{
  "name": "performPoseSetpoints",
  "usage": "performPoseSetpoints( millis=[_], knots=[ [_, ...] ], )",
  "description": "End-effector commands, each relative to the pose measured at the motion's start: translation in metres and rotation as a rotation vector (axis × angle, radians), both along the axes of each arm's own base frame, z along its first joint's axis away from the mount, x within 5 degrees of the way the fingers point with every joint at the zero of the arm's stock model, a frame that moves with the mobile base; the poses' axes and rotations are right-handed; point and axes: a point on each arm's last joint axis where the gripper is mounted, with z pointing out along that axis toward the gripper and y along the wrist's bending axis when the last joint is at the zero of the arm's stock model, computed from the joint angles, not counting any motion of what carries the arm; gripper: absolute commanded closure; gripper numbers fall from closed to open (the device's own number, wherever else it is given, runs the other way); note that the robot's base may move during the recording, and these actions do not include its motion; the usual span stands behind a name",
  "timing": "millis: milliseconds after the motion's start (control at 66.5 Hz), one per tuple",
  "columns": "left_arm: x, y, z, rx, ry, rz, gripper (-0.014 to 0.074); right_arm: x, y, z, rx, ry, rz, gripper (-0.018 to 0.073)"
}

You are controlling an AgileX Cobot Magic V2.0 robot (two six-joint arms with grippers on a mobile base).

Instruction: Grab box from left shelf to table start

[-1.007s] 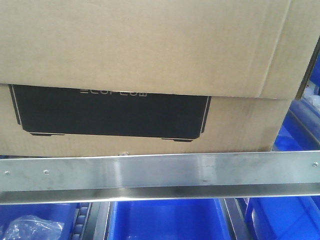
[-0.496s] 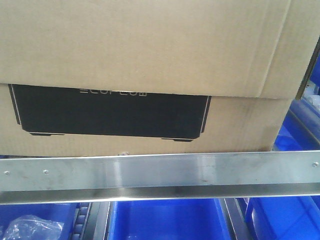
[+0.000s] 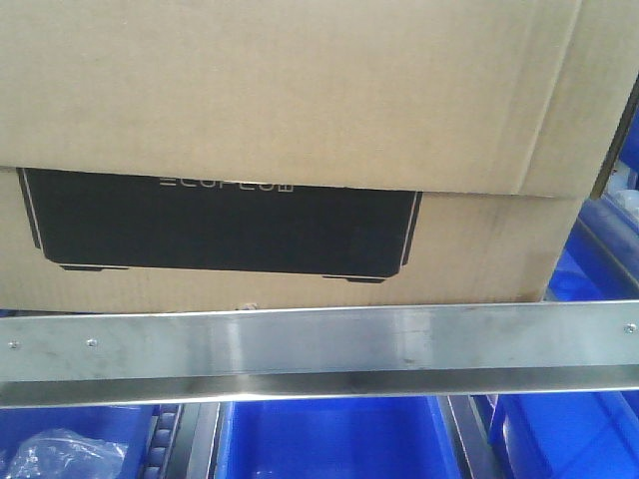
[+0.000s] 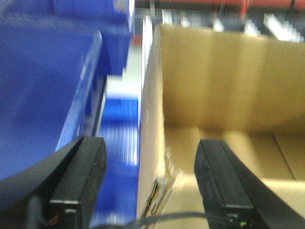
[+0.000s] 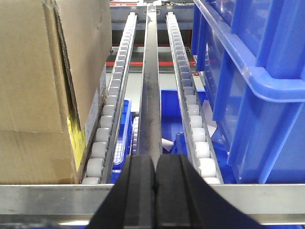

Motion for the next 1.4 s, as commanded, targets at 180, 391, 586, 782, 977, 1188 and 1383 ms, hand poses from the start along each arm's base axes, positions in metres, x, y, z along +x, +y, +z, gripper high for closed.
performPoseSetpoints(
  millis=[180, 391, 586, 782, 977, 1188, 1383],
  knots=[
    [0.068, -0.006, 0.033, -0.028, 0.167, -0.026, 0.0281, -0.001, 0.0, 0.009, -0.014, -0.105, -0.002, 0.0506],
    [0.114, -0.011, 0.025, -0.035, 0.371, -0.051, 0.0281, -0.001, 0.0, 0.01, -0.014, -0.123, -0.002, 0.0506],
    [0.127, -0.022, 0.02, 0.03, 0.421, -0.101, 0.0281, -0.001, 0.0, 0.01, -0.014, -0.123, -0.002, 0.0506],
    [0.138, -0.029, 0.007, 0.109, 0.502, -0.095, 0.0279, -0.001, 0.0, 0.011, -0.007, -0.13, -0.002, 0.0506],
    [0.146, -0.028, -0.002, 0.077, 0.556, -0.061, 0.0279, -0.005, 0.0, 0.033, 0.057, -0.188, 0.0, 0.0505],
    [0.147, -0.028, -0.003, 0.078, 0.553, -0.06, 0.0279, -0.02, 0.001, 0.089, 0.054, -0.195, 0.013, 0.016],
    [0.147, -0.028, -0.003, 0.078, 0.553, -0.06, 0.0279, -0.019, 0.002, 0.139, 0.064, -0.137, 0.025, -0.0052]
  ],
)
